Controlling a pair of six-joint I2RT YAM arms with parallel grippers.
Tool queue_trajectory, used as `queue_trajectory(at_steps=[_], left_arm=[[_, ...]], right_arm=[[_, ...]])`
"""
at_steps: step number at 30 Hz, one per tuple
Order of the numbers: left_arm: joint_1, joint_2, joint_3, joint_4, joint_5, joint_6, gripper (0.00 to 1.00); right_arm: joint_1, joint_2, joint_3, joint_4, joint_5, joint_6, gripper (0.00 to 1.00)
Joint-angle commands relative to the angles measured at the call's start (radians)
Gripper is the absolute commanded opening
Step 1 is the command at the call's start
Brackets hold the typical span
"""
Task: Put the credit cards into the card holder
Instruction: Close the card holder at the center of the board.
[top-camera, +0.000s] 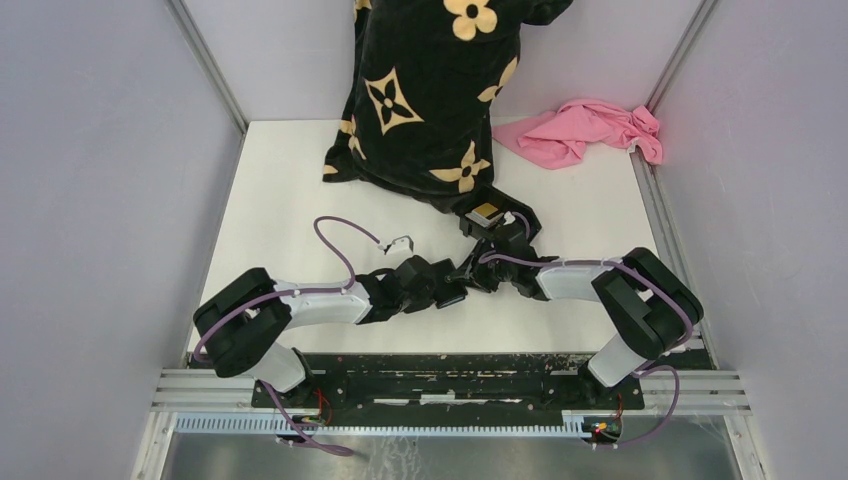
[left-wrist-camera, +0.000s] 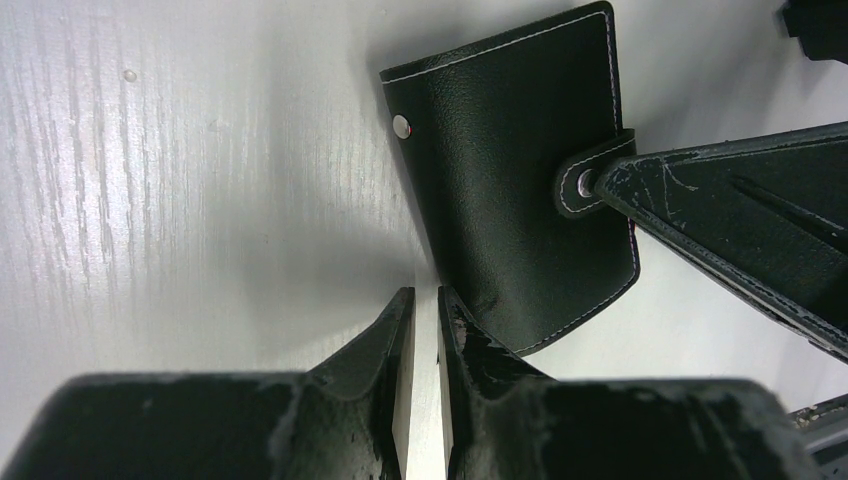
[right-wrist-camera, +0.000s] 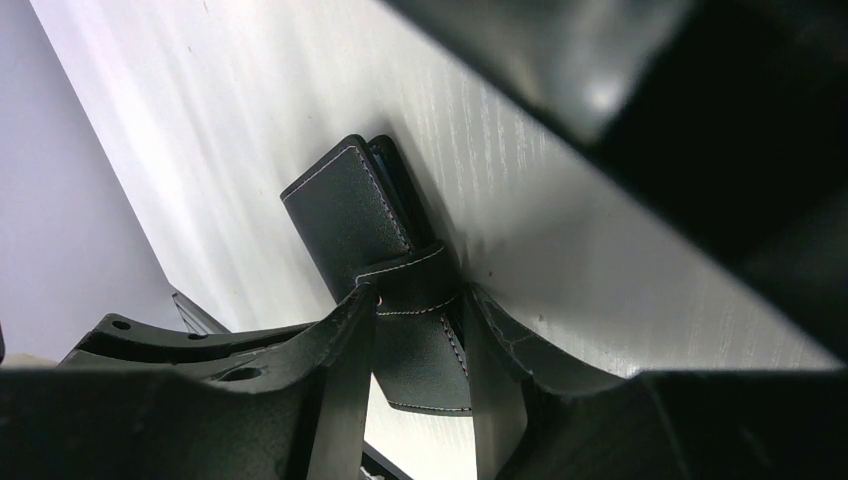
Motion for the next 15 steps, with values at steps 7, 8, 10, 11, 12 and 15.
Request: queue_trajectory(at_steps=[7, 8, 10, 11, 12, 15], left_arm=[[-0.008, 0.041, 0.009, -0.015, 0.007, 0.023, 0.22], [-0.009, 0.042, 0.009, -0.015, 0.008, 0.023, 0.22], [-0.007, 0.046, 0.01, -0.012, 0.01, 0.022, 0.22], [-0.009, 0.047, 0.01, -0.011, 0.011, 0.021, 0.22], [-0.008, 0.049, 0.011, -0.012, 0.011, 0.021, 0.22], [-0.008, 0.048, 0.01, -0.011, 0.01, 0.02, 0.22]], right_arm=[[0.01, 0.023, 0.049, -0.062, -0.047, -0.07, 0.42], [0.011, 0.026, 0.054, -0.074, -0.048, -0.077, 0.42], [0.015, 0.03, 0.066, -0.097, -0.046, -0.093, 0.42], [0.017, 0.031, 0.071, -0.108, -0.042, -0.1, 0.42], [0.02, 0.033, 0.076, -0.122, -0.04, -0.107, 0.42], [0.025, 0.039, 0.087, -0.145, -0.037, -0.121, 0.42]])
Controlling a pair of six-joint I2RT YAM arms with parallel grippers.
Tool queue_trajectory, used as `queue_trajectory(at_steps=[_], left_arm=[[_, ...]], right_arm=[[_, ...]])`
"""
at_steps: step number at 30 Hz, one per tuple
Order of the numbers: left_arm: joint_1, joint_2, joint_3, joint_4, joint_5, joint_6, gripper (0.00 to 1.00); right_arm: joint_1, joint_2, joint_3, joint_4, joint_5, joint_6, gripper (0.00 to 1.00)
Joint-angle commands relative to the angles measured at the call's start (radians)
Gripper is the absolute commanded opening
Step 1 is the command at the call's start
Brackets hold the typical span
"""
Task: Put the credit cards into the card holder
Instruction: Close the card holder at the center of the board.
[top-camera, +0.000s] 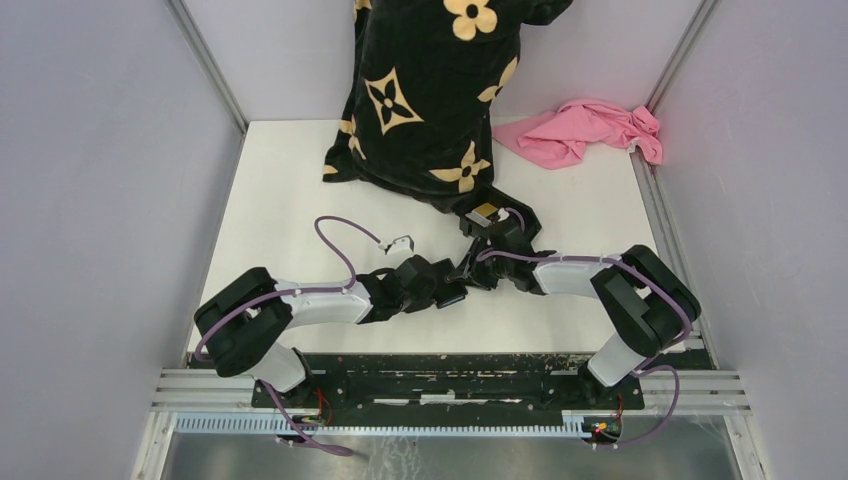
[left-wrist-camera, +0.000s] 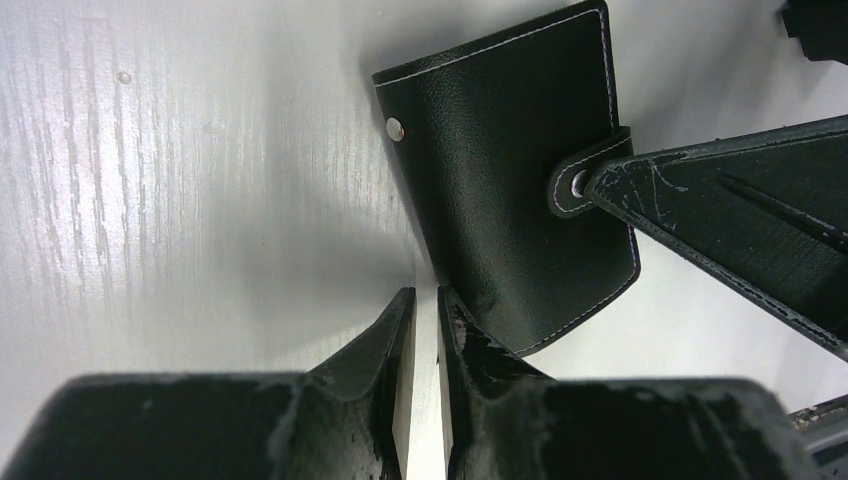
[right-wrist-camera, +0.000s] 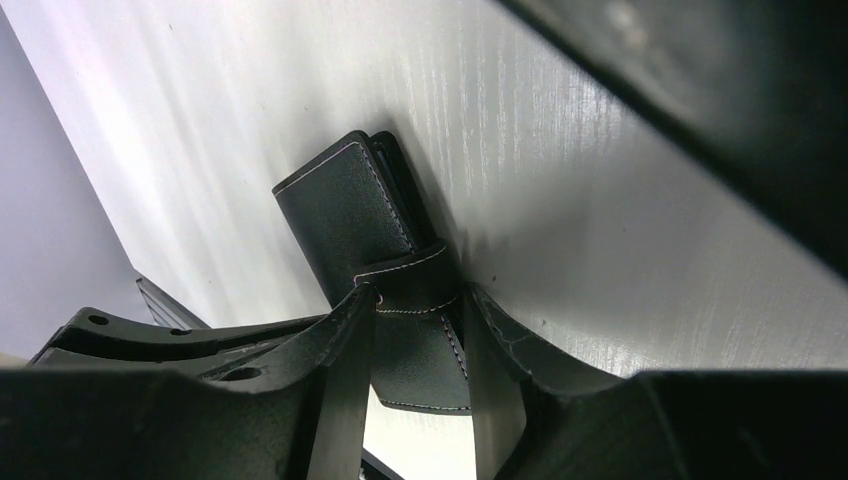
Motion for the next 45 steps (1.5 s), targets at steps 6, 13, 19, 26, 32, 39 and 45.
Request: queue_trajectory(at_steps=[6, 13, 19, 26, 32, 39, 45], left_arm=[[-0.007, 0.042, 0.002, -0.011, 0.008, 0.013, 0.22], [-0.008, 0.044, -0.001, -0.007, 0.008, 0.009, 0.21], [-0.007, 0.046, -0.002, -0.003, 0.008, 0.007, 0.21], [-0.007, 0.052, -0.009, 0.006, 0.01, 0.003, 0.22], [-0.007, 0.054, -0.017, 0.017, 0.005, -0.001, 0.21], [-0.006, 0.059, -0.043, 0.04, 0.006, -0.015, 0.21], [-0.007, 0.061, -0.051, 0.049, 0.007, -0.016, 0.21]], right_arm=[[0.033, 0.035, 0.049, -0.11, -0.016, -0.061, 0.42], [0.036, 0.054, 0.066, -0.147, -0.008, -0.074, 0.42], [0.04, 0.073, 0.075, -0.17, -0.003, -0.082, 0.41], [0.045, 0.093, 0.099, -0.209, 0.0, -0.093, 0.41], [0.053, 0.109, 0.13, -0.265, 0.012, -0.122, 0.41], [0.069, 0.12, 0.165, -0.336, 0.042, -0.163, 0.41], [0.086, 0.142, 0.179, -0.376, 0.058, -0.175, 0.41]])
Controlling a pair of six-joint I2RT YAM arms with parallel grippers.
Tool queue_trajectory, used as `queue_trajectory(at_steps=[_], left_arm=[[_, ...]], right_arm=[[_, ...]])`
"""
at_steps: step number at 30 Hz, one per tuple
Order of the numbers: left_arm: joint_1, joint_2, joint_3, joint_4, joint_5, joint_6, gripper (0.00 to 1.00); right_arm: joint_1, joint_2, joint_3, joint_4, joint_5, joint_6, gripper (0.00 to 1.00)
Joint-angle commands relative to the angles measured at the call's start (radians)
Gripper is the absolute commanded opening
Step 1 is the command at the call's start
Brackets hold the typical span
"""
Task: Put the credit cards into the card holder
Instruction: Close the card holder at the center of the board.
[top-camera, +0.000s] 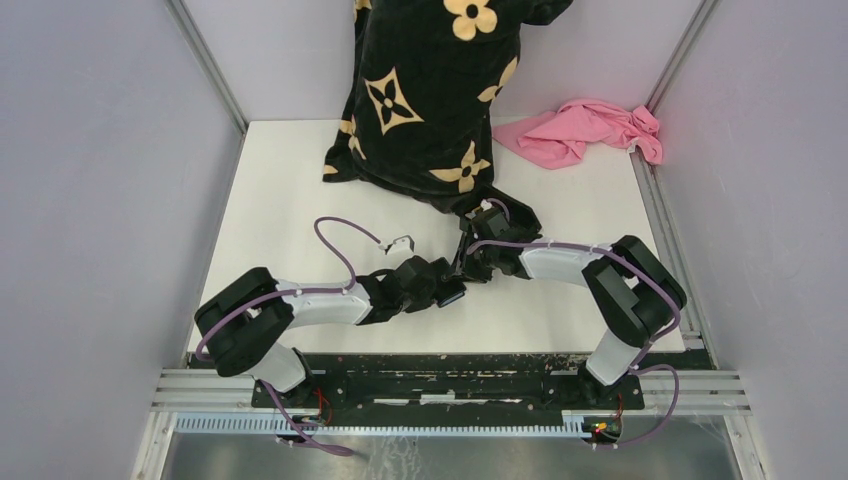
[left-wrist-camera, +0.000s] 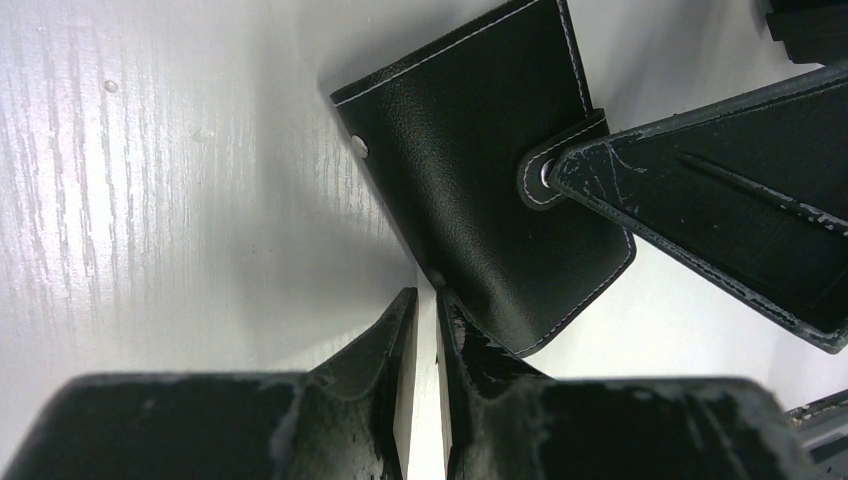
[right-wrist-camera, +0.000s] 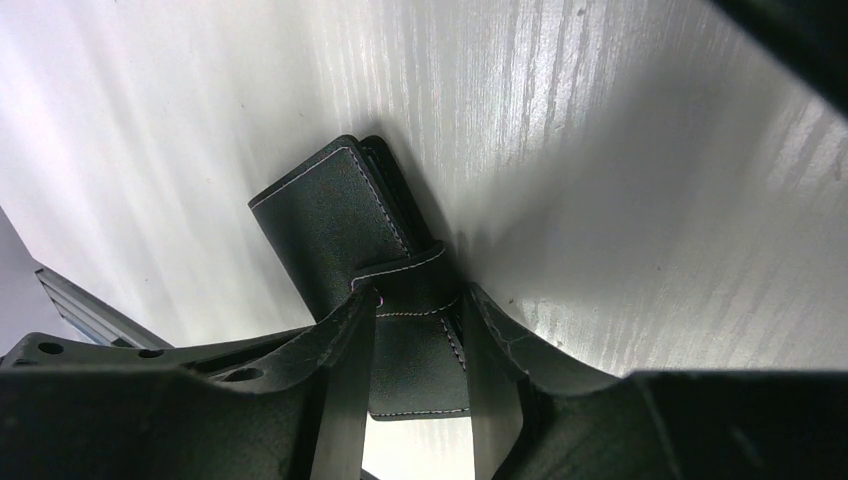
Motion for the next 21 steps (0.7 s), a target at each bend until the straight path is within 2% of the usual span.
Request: queue_trajectory(at_steps=[1, 7, 10, 15, 21], left_arm=[[-0.007, 0.055, -0.039, 0.01, 0.007, -0.014, 0.21], [-0.007, 0.05, -0.053, 0.016, 0.008, -0.015, 0.22], [-0.007, 0.034, -0.054, 0.002, 0.004, -0.014, 0.22], [-0.007, -0.025, -0.022, -0.082, -0.047, 0.007, 0.28], [-0.004, -0.112, 0.013, -0.218, -0.127, 0.015, 0.31]], right_arm=[[0.054, 0.067, -0.009, -0.144, 0.021, -0.036, 0.41], [0.069, 0.081, -0.01, -0.168, 0.047, -0.043, 0.41], [0.07, 0.038, -0.014, -0.156, 0.063, -0.047, 0.43], [0.067, -0.036, 0.059, -0.186, 0.098, -0.114, 0.53], [0.055, -0.102, 0.135, -0.215, 0.128, -0.178, 0.54]])
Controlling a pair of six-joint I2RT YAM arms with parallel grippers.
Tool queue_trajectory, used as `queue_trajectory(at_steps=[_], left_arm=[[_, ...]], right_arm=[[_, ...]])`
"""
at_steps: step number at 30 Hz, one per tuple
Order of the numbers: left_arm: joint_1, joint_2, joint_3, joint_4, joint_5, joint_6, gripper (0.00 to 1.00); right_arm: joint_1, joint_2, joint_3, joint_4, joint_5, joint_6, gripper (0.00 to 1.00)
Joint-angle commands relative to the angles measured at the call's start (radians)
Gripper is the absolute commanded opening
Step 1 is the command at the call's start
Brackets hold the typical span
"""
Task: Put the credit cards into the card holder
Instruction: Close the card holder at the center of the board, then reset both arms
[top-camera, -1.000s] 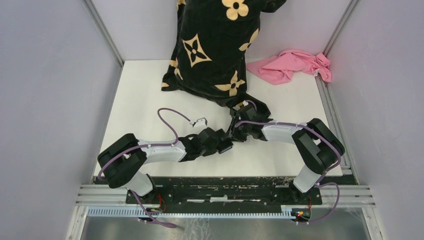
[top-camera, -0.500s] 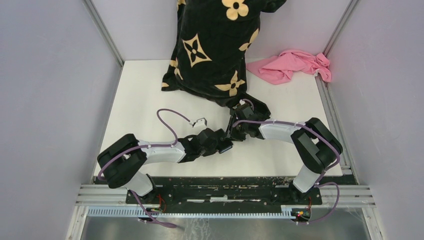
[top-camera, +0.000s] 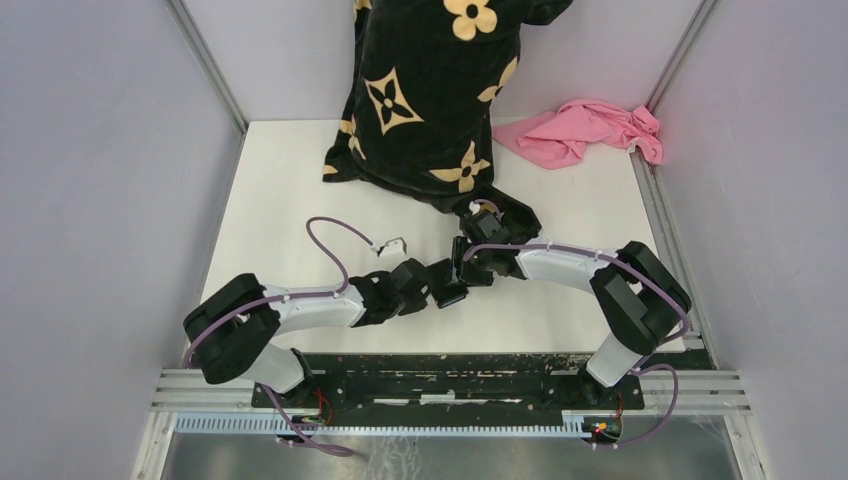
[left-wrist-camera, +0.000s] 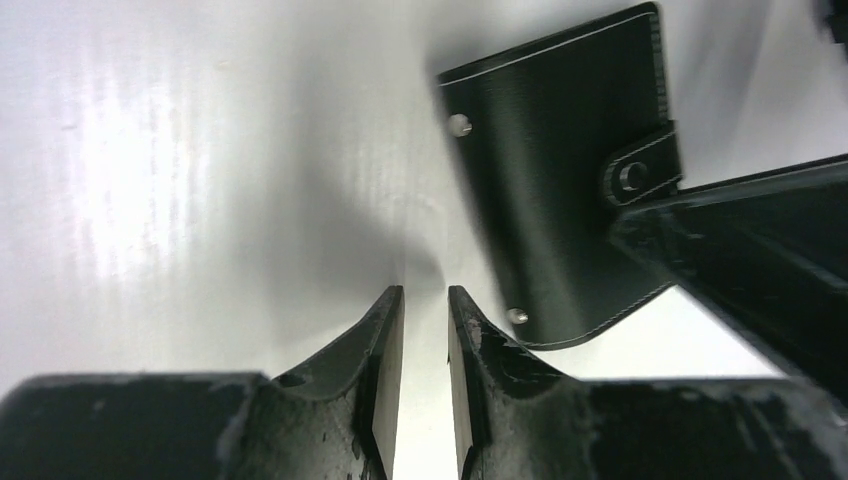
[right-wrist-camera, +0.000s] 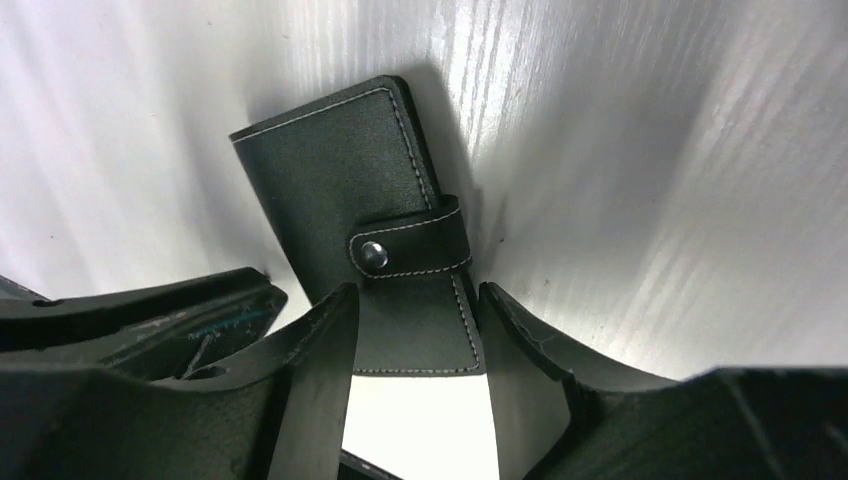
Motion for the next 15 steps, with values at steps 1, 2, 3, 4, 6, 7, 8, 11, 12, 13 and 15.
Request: queue_trajectory(at_steps=[1, 2, 3, 4, 6, 7, 8, 11, 12, 13, 15], left_arm=[[0.001, -0.072, 0.03, -0.165, -0.098, 0.015, 0.31], [0.005, -0.083, 0.035, -0.177, -0.107, 0.015, 0.31], [0.007, -0.092, 0.042, -0.189, -0.12, 0.018, 0.31], [0.007, -0.102, 0.05, -0.201, -0.13, 0.019, 0.31], [0.008, -0.114, 0.072, -0.231, -0.152, 0.025, 0.31], [0.008, -0.122, 0.088, -0.246, -0.163, 0.027, 0.31], [0.007, -0.13, 0.101, -0.262, -0.174, 0.03, 0.31], [0.007, -0.159, 0.141, -0.303, -0.212, 0.047, 0.31], [0.007, -0.169, 0.157, -0.314, -0.218, 0.057, 0.31], [0.009, -0.177, 0.174, -0.324, -0.242, 0.071, 0.32], [0.009, -0.188, 0.217, -0.347, -0.275, 0.108, 0.33]], right_arm=[[-0.004, -0.077, 0.095, -0.068, 0.04, -0.081, 0.54], [-0.003, -0.092, 0.104, -0.072, 0.044, -0.09, 0.54], [-0.003, -0.104, 0.11, -0.076, 0.049, -0.098, 0.54], [-0.003, -0.116, 0.118, -0.08, 0.052, -0.109, 0.55], [-0.003, -0.142, 0.136, -0.094, 0.06, -0.13, 0.55], [-0.003, -0.158, 0.148, -0.109, 0.071, -0.144, 0.55], [-0.003, -0.174, 0.166, -0.131, 0.09, -0.161, 0.55], [-0.005, -0.235, 0.212, -0.213, 0.171, -0.242, 0.55], [-0.007, -0.257, 0.224, -0.24, 0.206, -0.267, 0.55], [-0.012, -0.285, 0.23, -0.26, 0.241, -0.29, 0.55], [-0.038, -0.336, 0.234, -0.302, 0.3, -0.324, 0.55]])
